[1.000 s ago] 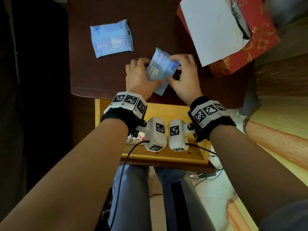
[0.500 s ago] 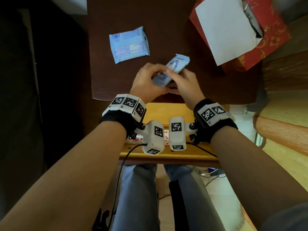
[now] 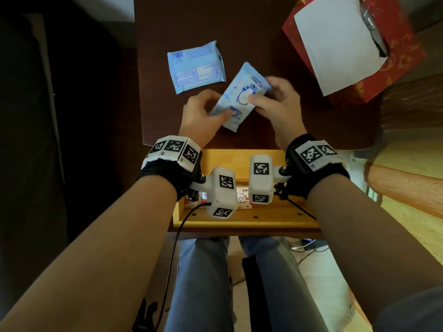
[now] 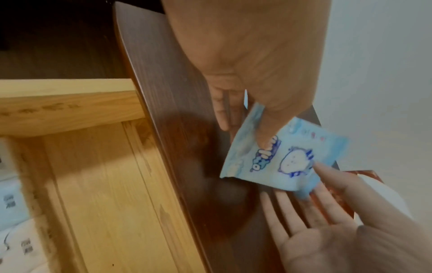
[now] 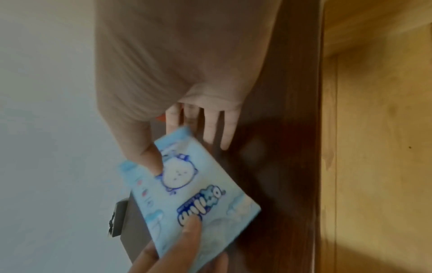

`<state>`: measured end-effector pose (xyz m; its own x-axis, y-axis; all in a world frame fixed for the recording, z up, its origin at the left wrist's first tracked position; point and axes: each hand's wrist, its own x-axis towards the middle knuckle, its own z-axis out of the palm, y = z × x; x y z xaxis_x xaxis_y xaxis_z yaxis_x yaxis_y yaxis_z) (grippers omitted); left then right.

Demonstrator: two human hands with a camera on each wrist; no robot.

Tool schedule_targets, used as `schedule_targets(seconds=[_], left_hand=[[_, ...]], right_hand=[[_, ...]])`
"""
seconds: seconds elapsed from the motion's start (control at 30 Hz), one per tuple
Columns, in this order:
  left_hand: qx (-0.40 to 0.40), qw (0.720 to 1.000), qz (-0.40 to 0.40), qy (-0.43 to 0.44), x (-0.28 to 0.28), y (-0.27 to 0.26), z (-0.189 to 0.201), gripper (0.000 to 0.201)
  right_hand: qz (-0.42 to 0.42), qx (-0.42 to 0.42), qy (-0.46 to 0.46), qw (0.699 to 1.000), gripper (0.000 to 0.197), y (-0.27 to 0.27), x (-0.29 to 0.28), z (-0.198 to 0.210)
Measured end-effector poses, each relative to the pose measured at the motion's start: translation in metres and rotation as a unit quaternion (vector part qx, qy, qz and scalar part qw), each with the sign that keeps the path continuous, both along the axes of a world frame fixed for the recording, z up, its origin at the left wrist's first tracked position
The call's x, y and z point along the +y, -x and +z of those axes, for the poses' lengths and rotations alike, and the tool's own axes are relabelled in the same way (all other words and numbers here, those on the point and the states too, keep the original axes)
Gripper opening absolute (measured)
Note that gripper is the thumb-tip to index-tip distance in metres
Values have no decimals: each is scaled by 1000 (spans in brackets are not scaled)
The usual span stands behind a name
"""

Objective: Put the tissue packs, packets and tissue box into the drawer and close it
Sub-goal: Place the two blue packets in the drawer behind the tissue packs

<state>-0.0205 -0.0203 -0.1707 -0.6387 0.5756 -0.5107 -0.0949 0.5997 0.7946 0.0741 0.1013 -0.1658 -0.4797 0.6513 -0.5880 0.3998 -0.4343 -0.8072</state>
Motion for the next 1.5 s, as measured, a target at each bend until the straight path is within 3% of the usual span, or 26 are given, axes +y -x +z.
schedule_targets(seconds=[0.07,0.13,0.2,0.3,0.4,0.57,0.63,0.7,0.77,0.83,0.97,1.1,1.23,1.5], left_hand=[[-12,1000,-7,-22,0,4,3,17],[-25,999,8,-31,2,8,5,19],[-45,998,38,-31,5,10,6,21],[-80,994,58,-42,9,15,7,17],[-62,996,40,-43,11,17,6,24],[-8,999,41,-30,11,21,5,45],[-9,998,46,-32,13,22,5,51],[-16,999,37,-31,17,22,6,53],[-3,1000,15,-25,23,20,6,57],[53,998,9,-18,28,20,4,64],[139,989,23,40,31,36,-3,68],[168,967,-96,164,24,46,-15,82],[214,954,-121,174,13,42,-24,79],[254,945,-86,185,-4,14,-26,75]], right_hand=[[33,-8,-60,998,49,2,3,0],[83,-7,-80,993,41,4,4,0],[128,-8,-43,991,34,7,5,2],[173,-15,-25,984,42,12,7,0],[199,-30,-114,973,53,18,10,-3],[243,-101,-170,950,44,22,15,-7],[286,-134,-156,936,45,22,16,-8],[336,-140,-91,927,36,24,13,-8],[354,-131,-32,926,39,26,12,-9],[342,-129,-24,930,34,28,10,-11],[207,-130,-18,970,26,24,12,-14],[142,-145,-1,979,27,16,17,-19],[109,-144,6,983,26,13,14,-20],[71,-118,10,990,27,-3,0,-18]])
